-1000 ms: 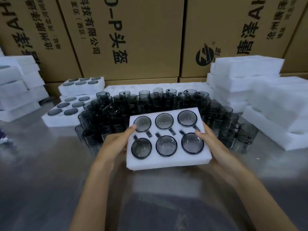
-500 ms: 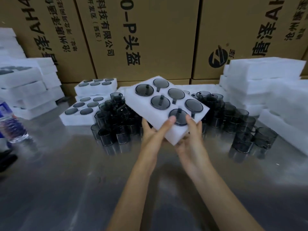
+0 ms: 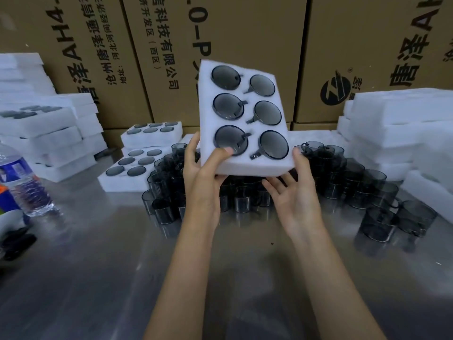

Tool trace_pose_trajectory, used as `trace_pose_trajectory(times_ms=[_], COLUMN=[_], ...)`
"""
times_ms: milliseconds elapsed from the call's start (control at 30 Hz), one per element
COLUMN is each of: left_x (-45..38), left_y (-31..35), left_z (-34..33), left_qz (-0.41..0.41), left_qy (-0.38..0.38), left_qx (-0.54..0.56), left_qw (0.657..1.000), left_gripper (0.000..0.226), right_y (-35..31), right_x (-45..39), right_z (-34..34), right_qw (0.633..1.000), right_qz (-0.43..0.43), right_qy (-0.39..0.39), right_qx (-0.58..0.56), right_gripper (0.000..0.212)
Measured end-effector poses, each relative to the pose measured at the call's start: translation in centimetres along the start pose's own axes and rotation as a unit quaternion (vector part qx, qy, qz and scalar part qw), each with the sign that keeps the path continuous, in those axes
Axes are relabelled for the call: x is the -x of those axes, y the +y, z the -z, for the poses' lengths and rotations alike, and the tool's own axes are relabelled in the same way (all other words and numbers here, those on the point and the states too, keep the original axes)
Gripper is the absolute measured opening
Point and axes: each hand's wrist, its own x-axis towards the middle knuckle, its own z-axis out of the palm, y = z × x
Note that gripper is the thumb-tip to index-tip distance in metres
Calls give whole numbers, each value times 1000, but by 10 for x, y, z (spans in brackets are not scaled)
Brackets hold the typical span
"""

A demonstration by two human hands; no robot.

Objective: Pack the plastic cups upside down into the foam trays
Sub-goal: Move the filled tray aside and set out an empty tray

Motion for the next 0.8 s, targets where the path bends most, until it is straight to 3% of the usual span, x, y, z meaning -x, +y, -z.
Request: trace_pose_trajectory(times_ms=[100,200,267,400,467,567,633,700,800], left_x=[1,5,1,0,7,11,-2,-23,-64], left_y=[-14,-29,-30,-28,-37,-39,-32,-21,-4], left_z=[-3,-5,0,-4,-15,-23,-17,-12,-3], left_qz=[48,93,87,65,65,74,69,70,75], left_qy=[41,80,74,30,26,63,101,131,195], left_qx=[91,136,123,94,59,8,18,48,67], left_qw=[994,983,986,993,996,995,992,988,976], left_gripper=[65,60,60,55,56,55,52,51,57], right_y=[-2,-1,-1,8,15,24,35,55,91], right_x=[-5,-6,-5,-3,0,2,1,1,14], right_z=[2,2,4,4,0,-5,-6,-2,13], right_qw=[1000,999,997,992,991,987,981,954,848], right_qz=[17,19,10,7,26,44,66,129,241], right_qy=[-23,-23,-44,-81,-92,-134,-129,-62,-6], right_qx=[-3,17,66,101,94,73,129,265,472], right_gripper=[25,34,44,26,27,35,38,35,22])
